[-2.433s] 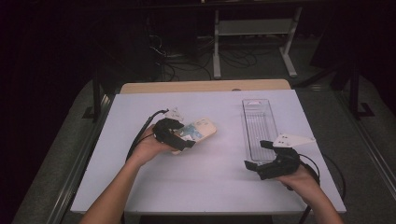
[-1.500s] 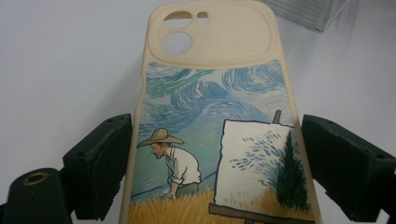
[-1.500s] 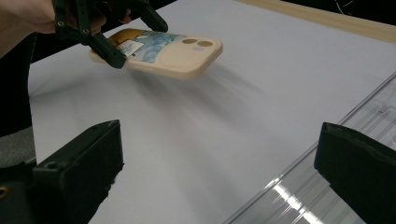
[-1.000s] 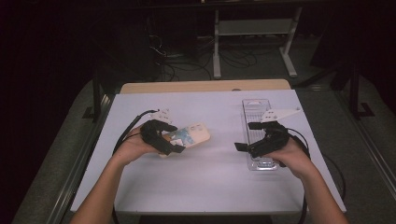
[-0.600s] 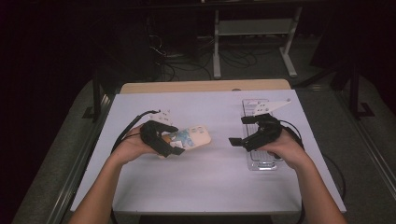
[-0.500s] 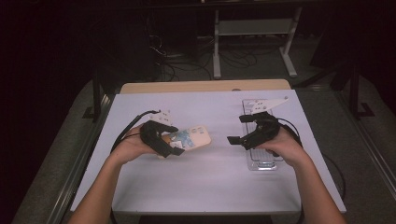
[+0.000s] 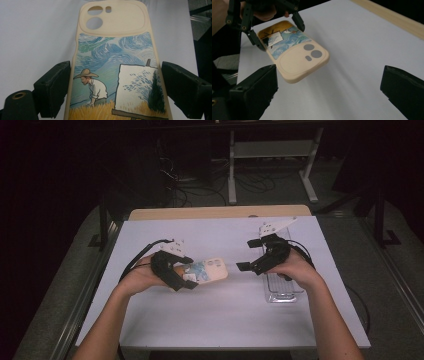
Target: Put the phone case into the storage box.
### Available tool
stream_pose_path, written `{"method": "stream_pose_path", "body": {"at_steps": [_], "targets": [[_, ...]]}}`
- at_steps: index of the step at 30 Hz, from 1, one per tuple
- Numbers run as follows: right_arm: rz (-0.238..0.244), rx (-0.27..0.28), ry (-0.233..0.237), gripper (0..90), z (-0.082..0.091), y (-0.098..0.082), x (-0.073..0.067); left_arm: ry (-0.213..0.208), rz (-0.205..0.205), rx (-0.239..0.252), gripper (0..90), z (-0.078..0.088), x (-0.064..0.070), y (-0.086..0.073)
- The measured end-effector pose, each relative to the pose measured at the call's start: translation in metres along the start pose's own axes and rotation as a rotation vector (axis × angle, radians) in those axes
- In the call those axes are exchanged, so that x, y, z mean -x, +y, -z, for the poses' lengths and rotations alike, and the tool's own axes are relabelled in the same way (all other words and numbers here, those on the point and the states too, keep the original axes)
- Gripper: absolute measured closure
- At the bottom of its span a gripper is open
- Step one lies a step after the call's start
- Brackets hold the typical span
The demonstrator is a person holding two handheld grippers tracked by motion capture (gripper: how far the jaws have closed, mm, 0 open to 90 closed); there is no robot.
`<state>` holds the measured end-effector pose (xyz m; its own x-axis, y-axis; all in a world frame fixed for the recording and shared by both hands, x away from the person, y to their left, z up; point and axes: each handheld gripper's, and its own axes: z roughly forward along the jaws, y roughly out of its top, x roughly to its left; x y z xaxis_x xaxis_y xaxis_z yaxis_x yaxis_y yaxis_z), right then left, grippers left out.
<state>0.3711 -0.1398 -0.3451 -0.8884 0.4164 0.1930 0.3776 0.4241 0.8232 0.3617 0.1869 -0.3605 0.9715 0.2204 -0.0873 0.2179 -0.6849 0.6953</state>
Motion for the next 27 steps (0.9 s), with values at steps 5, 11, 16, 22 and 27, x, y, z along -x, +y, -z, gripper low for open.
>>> {"method": "stream_pose_path", "body": {"at_steps": [5,11,16,22,27], "targets": [[0.025,-0.033,0.031,0.8,-0.005,-0.002,-0.004,-0.026,-0.021,-0.002,11.5,-0.003,0.003,0.001],[0.036,-0.037,0.061,0.8,-0.005,-0.004,-0.010,-0.066,-0.057,0.001,11.4,-0.006,0.009,0.004],[0.057,-0.061,0.081,0.8,-0.007,-0.006,-0.015,-0.088,-0.085,-0.009,11.4,-0.009,0.013,0.006],[0.067,-0.073,0.105,0.8,-0.009,-0.007,-0.021,-0.112,-0.104,-0.013,11.4,-0.014,0.017,0.008],[0.081,-0.080,0.119,0.8,-0.011,-0.008,-0.023,-0.116,-0.133,-0.022,11.4,-0.018,0.021,0.011]]}}
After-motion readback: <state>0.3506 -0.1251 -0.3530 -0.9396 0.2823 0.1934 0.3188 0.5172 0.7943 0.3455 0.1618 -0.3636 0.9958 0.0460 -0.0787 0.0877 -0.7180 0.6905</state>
